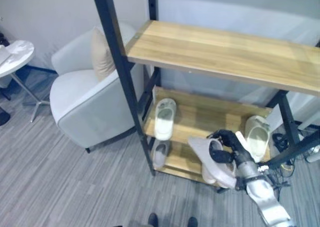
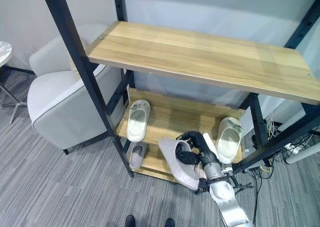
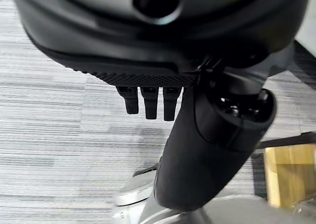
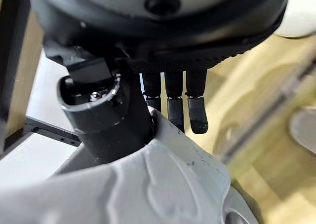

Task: Arrange the slippers neatly on the shoe rack.

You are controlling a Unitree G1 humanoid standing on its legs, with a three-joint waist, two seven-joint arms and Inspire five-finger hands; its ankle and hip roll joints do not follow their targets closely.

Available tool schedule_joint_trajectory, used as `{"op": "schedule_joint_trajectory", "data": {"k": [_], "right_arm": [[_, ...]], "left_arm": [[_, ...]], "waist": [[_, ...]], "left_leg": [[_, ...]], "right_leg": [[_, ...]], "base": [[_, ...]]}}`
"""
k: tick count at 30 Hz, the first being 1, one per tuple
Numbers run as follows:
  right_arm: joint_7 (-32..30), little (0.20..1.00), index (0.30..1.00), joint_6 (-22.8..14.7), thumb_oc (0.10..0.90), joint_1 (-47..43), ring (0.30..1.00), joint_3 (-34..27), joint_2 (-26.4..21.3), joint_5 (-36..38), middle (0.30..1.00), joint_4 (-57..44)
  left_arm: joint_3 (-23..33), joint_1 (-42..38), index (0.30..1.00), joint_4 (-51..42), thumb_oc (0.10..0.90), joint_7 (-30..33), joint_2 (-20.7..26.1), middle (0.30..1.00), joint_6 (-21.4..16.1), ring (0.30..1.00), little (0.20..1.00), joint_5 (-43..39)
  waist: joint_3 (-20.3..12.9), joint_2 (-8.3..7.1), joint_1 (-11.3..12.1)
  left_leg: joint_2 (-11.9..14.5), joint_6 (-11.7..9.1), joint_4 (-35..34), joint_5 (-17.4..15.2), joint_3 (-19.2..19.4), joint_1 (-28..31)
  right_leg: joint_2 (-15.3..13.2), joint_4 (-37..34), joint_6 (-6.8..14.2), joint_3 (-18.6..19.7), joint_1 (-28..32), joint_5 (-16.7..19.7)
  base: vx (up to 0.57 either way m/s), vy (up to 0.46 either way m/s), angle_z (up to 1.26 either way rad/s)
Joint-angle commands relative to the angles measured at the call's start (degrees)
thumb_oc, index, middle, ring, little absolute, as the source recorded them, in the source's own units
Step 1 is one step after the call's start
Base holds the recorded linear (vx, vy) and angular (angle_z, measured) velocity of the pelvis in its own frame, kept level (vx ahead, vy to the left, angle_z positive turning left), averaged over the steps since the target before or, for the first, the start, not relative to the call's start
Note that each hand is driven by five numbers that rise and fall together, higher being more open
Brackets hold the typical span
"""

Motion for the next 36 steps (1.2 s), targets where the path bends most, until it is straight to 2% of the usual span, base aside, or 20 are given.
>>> {"op": "schedule_joint_trajectory", "data": {"k": [1, 7, 14, 16, 17, 18, 21, 22, 24, 25, 26, 27, 28, 29, 30, 32, 33, 34, 35, 36], "right_arm": [[2.9, 0.3, 0.3, -7.3, 0.4, -1.3, 0.3, 0.0, -1.2, 6.5, 0.3, -9.1], [7.5, 0.3, 0.3, -7.9, 0.4, 2.4, 0.3, 2.3, -0.7, 14.9, 0.3, -7.8], [9.4, 0.3, 0.3, -8.2, 0.4, 3.1, 0.3, 4.4, -1.7, 16.9, 0.3, -7.0], [6.6, 0.3, 0.3, -8.4, 0.4, -2.0, 0.3, 6.5, -0.9, 16.5, 0.3, -1.3], [4.3, 0.3, 0.3, -9.6, 0.4, -5.0, 0.3, 6.9, -1.7, 16.3, 0.3, -1.8], [4.3, 0.3, 0.3, -9.6, 0.4, -5.1, 0.3, 6.9, -1.7, 16.3, 0.3, -1.7], [2.6, 0.3, 0.3, -11.3, 0.4, -9.5, 0.3, 8.2, -2.8, 17.2, 0.3, -1.2], [2.6, 0.3, 0.3, -11.3, 0.4, -9.5, 0.3, 8.2, -2.8, 17.2, 0.3, -1.2], [-0.2, 0.3, 0.3, -12.3, 0.4, -15.7, 0.3, 9.8, -3.1, 16.9, 0.3, 2.1], [-0.2, 0.3, 0.3, -12.3, 0.4, -15.7, 0.3, 9.8, -3.1, 16.9, 0.3, 2.2], [-3.8, 0.3, 0.3, -13.7, 0.4, -23.0, 0.3, 11.4, -4.6, 16.0, 0.3, 3.2], [-3.9, 0.3, 0.3, -13.7, 0.4, -23.2, 0.3, 11.5, -4.6, 16.0, 0.3, 3.4], [-5.4, 0.3, 0.3, -13.9, 0.4, -27.2, 0.3, 12.2, -5.6, 14.6, 0.3, 5.0], [-8.2, 0.3, 0.3, -14.0, 0.4, -31.6, 0.3, 12.4, -6.7, 12.4, 0.3, 5.8], [-9.7, 0.3, 0.3, -14.4, 0.4, -35.0, 0.3, 12.4, -7.5, 11.5, 0.3, 6.6], [-11.6, 0.3, 0.3, -14.4, 0.4, -38.3, 0.3, 12.7, -8.0, 10.1, 0.3, 8.6], [-15.3, 0.3, 0.3, -14.1, 0.4, -44.5, 0.3, 13.5, -10.3, 6.6, 0.3, 10.1], [-17.2, 0.3, 0.3, -14.0, 0.4, -46.4, 0.3, 13.5, -11.3, 5.1, 0.3, 10.1], [-19.5, 0.3, 0.3, -13.1, 0.4, -48.6, 0.3, 13.3, -12.6, 2.9, 0.3, 10.5], [-20.8, 0.3, 0.3, -12.8, 0.4, -50.9, 0.3, 12.7, -14.4, 2.0, 0.3, 11.2]], "left_arm": [[0.4, -1.1, 0.9, 3.9, 0.8, 0.7, -0.9, 0.9, -1.9, 0.9, 0.9, -0.3], [1.7, 2.5, 0.9, 4.4, 0.8, 0.0, -2.1, 0.9, -2.3, 0.9, 0.9, -2.6], [3.1, 2.7, 0.9, 2.2, 0.8, -0.4, -2.1, 0.9, -3.3, 0.9, 0.9, -7.8], [3.4, -0.1, 0.9, 0.1, 0.8, 0.4, -0.8, 0.9, -3.8, 0.9, 0.9, -10.8], [4.8, -3.0, 0.9, -0.3, 0.8, 2.5, 0.4, 0.9, -4.8, 0.9, 0.9, -14.0], [4.8, -3.1, 0.9, -0.3, 0.8, 2.5, 0.4, 0.9, -4.8, 0.9, 0.9, -14.0], [6.1, -4.3, 0.9, -5.0, 0.8, 8.1, 1.4, 0.9, -8.8, 0.9, 0.9, -18.8], [6.1, -4.3, 0.9, -5.0, 0.8, 8.2, 1.4, 0.9, -8.8, 0.9, 0.9, -18.8], [6.9, -4.7, 0.9, -5.6, 0.8, 11.4, 1.4, 0.9, -10.9, 0.9, 0.9, -22.1], [6.9, -4.7, 0.9, -5.6, 0.8, 11.4, 1.4, 0.9, -10.9, 0.9, 0.9, -22.1], [9.9, -6.6, 0.9, -5.9, 0.8, 15.0, 2.2, 0.9, -14.2, 0.9, 0.9, -29.8], [10.0, -6.7, 0.9, -5.8, 0.8, 15.0, 2.2, 0.9, -14.2, 0.9, 0.9, -29.8], [10.9, -7.7, 0.9, -5.8, 0.8, 15.9, 2.8, 0.9, -15.2, 0.9, 0.9, -32.6], [11.6, -9.0, 0.9, -6.8, 0.8, 16.9, 3.6, 0.9, -16.5, 0.9, 0.9, -35.8], [11.4, -9.8, 0.9, -7.7, 0.8, 17.8, 4.3, 0.9, -17.2, 0.9, 0.9, -36.8], [11.2, -10.5, 0.9, -7.8, 0.8, 18.2, 4.3, 0.9, -17.7, 0.9, 0.9, -37.6], [11.5, -11.4, 0.9, -9.3, 0.8, 18.9, 4.6, 0.9, -18.8, 0.9, 0.9, -40.2], [11.4, -11.5, 0.9, -10.4, 0.8, 19.0, 4.4, 0.9, -19.0, 0.9, 0.9, -41.4], [10.4, -10.9, 0.9, -17.7, 0.8, 22.5, 4.7, 0.9, -21.0, 0.9, 0.9, -40.9], [9.8, -9.0, 0.9, -23.9, 0.8, 23.0, 3.2, 0.9, -21.1, 0.9, 0.9, -40.9]], "waist": [[-4.8, 0.98, 0.2], [-4.2, 0.71, 1.3], [-2.7, 0.15, 1.8], [3.0, -0.2, 2.8], [6.9, -0.23, 3.3], [6.6, -0.29, 3.2], [8.5, 0.89, 4.3], [8.3, 0.86, 4.3], [9.3, 1.4, 5.0], [9.1, 1.36, 5.0], [10.8, 2.1, 6.1], [10.6, 2.07, 6.1], [11.3, 2.49, 6.4], [11.5, 2.93, 6.4], [11.5, 3.1, 6.5], [11.2, 3.17, 6.7], [10.7, 3.32, 6.8], [10.6, 3.23, 6.7], [10.7, 3.69, 7.0], [10.4, 4.14, 7.1]], "left_leg": [[1.8, -1.2, -0.1, -6.9, 2.8, 5.2], [2.6, -1.5, 0.2, -6.8, 2.3, 7.6], [3.3, -1.6, 4.9, -8.0, 1.0, 6.4], [3.0, -1.5, 15.4, -10.4, -0.5, -1.2], [3.1, -1.4, 23.6, -12.0, -1.8, -8.4], [3.0, -1.3, 24.2, -12.2, -1.9, -9.1], [3.6, 0.0, 34.7, -16.8, -3.6, -18.0], [3.6, 0.0, 35.0, -16.8, -3.6, -18.4], [3.9, 1.2, 41.9, -19.6, -4.1, -23.1], [3.8, 1.2, 42.1, -19.7, -4.1, -23.4], [3.3, 2.8, 55.4, -25.9, -4.7, -31.6], [3.3, 2.8, 55.9, -26.2, -4.7, -32.1], [2.9, 3.0, 60.9, -27.8, -4.5, -36.4], [2.5, 3.9, 68.7, -29.9, -4.6, -44.5], [2.2, 4.2, 73.1, -31.0, -4.8, -49.4], [1.9, 4.6, 77.5, -32.0, -4.8, -54.1], [1.6, 5.1, 86.4, -34.1, -5.1, -64.0], [1.5, 5.4, 89.5, -34.6, -5.1, -67.5], [1.2, 5.6, 94.4, -35.7, -5.5, -72.3], [0.8, 5.9, 98.5, -36.5, -5.5, -76.5]], "right_leg": [[-1.5, 3.7, 2.3, -1.2, 3.5, -8.9], [-0.8, 4.3, 1.8, -1.4, 5.4, -10.0], [-0.9, 8.4, 1.3, -1.8, 5.3, -11.9], [-2.5, 18.6, 0.5, -2.2, -0.9, -15.0], [-4.0, 26.9, 0.1, -2.3, -7.2, -16.7], [-4.1, 27.4, 0.1, -2.3, -7.9, -17.0], [-5.3, 38.9, -1.1, -1.7, -16.8, -21.5], [-5.3, 39.1, -1.1, -1.7, -17.1, -21.6], [-5.9, 46.2, -2.2, -0.4, -22.1, -24.3], [-5.9, 46.5, -2.2, -0.4, -22.4, -24.4], [-6.9, 57.6, -3.4, 1.8, -30.7, -30.9], [-6.9, 58.0, -3.4, 1.9, -31.2, -31.1], [-7.3, 62.6, -4.1, 2.6, -35.4, -32.8], [-7.9, 70.0, -5.2, 4.3, -43.1, -34.7], [-8.2, 74.7, -5.7, 5.2, -48.1, -36.1], [-8.4, 79.6, -6.3, 6.2, -52.9, -37.1], [-8.5, 89.5, -7.4, 8.6, -63.8, -39.3], [-8.5, 92.6, -8.0, 9.5, -67.5, -40.1], [-9.0, 98.2, -8.6, 10.7, -72.6, -41.5], [-9.3, 102.9, -8.7, 11.9, -77.2, -42.1]], "base": [[0.04, -0.069, 0.0], [0.02, -0.057, 0.0], [-0.02, -0.034, 0.03], [-0.47, -0.038, 0.1], [-0.45, -0.016, 0.17], [-0.41, -0.009, 0.44], [-0.18, 0.008, 0.57], [-0.13, 0.02, 0.01], [-0.12, 0.016, 0.01], [-0.17, 0.024, -0.03], [-0.13, 0.024, 0.09], [-0.22, 0.041, 0.09], [-0.24, 0.063, 0.09], [-0.32, 0.076, 0.01], [-0.22, 0.06, 0.01], [-0.15, 0.041, 0.09], [-0.22, 0.059, 0.15], [-0.18, 0.066, 0.17], [-0.11, 0.054, 0.15], [-0.07, 0.045, 0.14]]}}
